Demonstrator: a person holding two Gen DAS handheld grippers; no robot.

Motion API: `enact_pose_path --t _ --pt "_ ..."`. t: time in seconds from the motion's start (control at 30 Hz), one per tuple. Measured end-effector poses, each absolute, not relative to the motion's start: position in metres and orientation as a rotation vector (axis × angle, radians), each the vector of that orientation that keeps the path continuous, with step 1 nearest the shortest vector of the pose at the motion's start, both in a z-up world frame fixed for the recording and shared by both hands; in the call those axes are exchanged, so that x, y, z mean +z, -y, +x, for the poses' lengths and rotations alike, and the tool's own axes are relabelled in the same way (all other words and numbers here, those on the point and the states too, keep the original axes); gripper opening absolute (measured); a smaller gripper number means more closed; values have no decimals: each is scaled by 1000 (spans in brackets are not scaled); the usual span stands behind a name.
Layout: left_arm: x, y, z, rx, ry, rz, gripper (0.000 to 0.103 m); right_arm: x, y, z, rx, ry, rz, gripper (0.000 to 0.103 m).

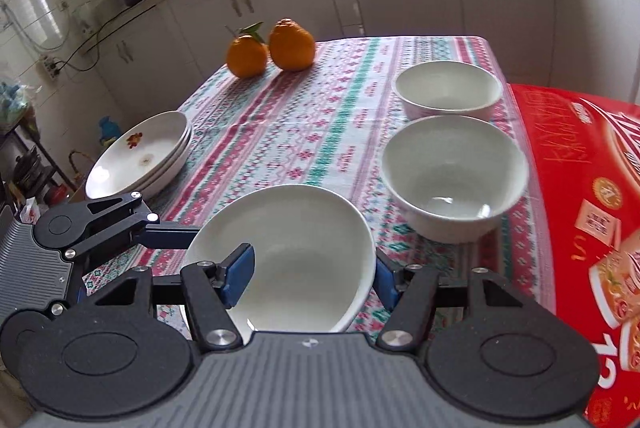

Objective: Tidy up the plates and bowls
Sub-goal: 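Lift the white bowl with the right tool and carry it toward the other bowls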

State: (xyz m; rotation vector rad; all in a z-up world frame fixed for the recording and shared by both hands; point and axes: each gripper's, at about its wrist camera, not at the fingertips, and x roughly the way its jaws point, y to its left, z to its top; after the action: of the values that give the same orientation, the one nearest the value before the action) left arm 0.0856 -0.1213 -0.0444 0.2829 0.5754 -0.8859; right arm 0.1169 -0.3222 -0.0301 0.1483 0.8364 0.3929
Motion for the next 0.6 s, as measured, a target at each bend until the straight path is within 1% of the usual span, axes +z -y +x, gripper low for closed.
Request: enact_pose_path --t 0.6 --pt "-50 66 102 -745 -598 227 85 -38 254 157 523 -852 72 68"
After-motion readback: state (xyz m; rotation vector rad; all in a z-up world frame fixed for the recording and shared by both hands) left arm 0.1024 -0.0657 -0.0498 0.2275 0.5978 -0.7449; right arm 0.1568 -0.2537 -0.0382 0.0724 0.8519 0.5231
